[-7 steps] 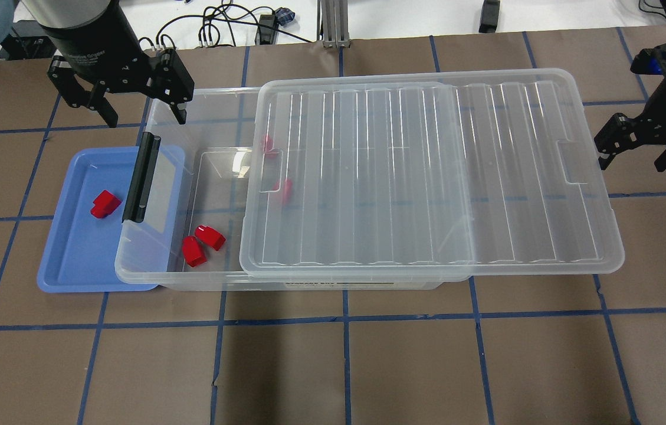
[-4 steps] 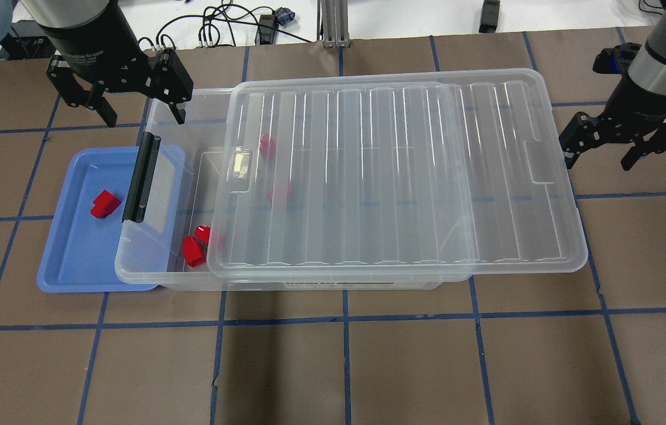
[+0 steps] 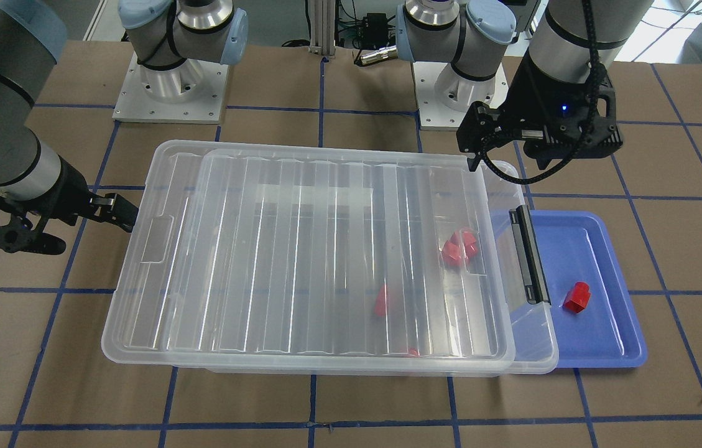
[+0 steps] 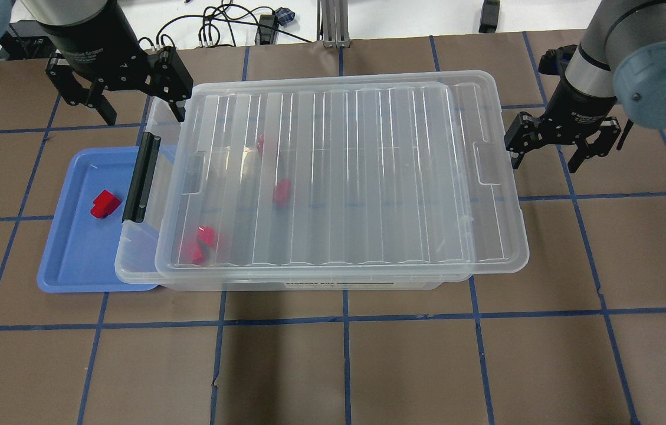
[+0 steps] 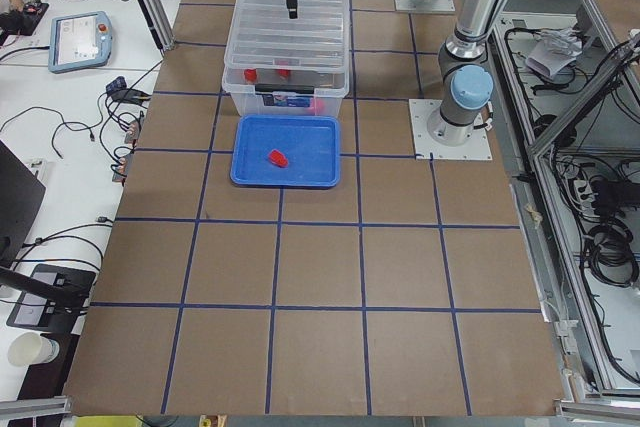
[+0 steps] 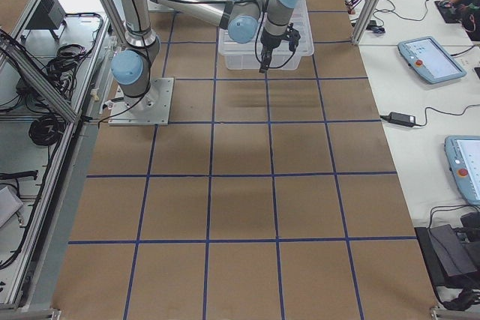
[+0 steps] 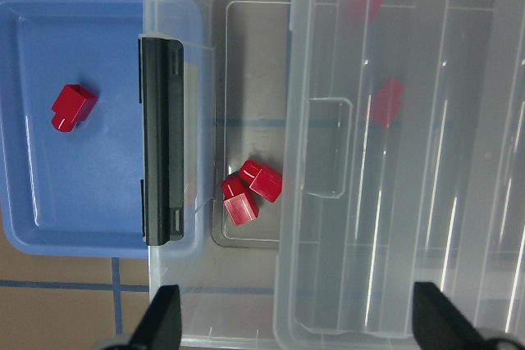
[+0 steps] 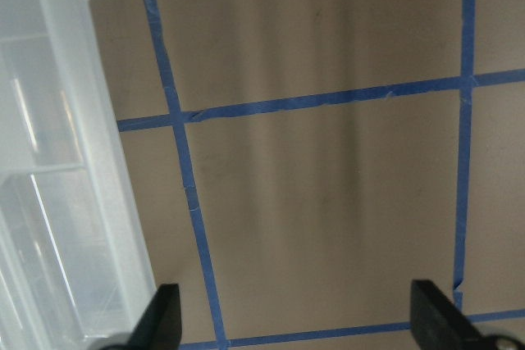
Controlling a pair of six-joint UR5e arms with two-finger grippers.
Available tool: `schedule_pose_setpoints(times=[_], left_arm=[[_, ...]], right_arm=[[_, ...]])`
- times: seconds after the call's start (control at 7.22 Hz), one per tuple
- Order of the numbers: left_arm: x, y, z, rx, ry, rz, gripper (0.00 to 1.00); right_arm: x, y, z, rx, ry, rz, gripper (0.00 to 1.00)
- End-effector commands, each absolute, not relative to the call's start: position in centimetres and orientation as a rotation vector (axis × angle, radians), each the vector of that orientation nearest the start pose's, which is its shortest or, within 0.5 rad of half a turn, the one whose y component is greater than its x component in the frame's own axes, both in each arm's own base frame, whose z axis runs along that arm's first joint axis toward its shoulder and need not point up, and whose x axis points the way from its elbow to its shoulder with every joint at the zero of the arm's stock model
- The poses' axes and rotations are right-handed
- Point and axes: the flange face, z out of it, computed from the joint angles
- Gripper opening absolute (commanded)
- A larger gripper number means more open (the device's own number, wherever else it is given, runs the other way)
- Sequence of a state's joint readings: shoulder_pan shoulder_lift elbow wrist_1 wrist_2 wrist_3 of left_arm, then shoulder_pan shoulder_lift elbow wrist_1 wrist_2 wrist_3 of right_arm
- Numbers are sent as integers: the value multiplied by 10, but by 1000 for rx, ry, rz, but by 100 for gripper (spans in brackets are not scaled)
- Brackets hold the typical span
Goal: Place red block in blue tray from box
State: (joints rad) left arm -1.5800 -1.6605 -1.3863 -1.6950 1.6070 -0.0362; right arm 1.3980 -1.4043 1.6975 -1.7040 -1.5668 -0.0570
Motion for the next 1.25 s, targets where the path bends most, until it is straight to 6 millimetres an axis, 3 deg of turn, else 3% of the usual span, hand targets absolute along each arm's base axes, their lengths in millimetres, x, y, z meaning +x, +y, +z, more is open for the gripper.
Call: schedule_pose_setpoints(times=[0.0, 0.28, 1.11], left_arm=[[-134, -524, 521, -37, 3099, 41, 100], [-134, -530, 519, -37, 3102, 44, 100], [-134, -522, 520, -40, 3107, 42, 100]], right_arm=[[58, -542, 353, 151, 3105, 249, 100], [63, -542, 353, 137, 3107, 249, 100], [81, -540, 354, 94, 3088, 243, 100]])
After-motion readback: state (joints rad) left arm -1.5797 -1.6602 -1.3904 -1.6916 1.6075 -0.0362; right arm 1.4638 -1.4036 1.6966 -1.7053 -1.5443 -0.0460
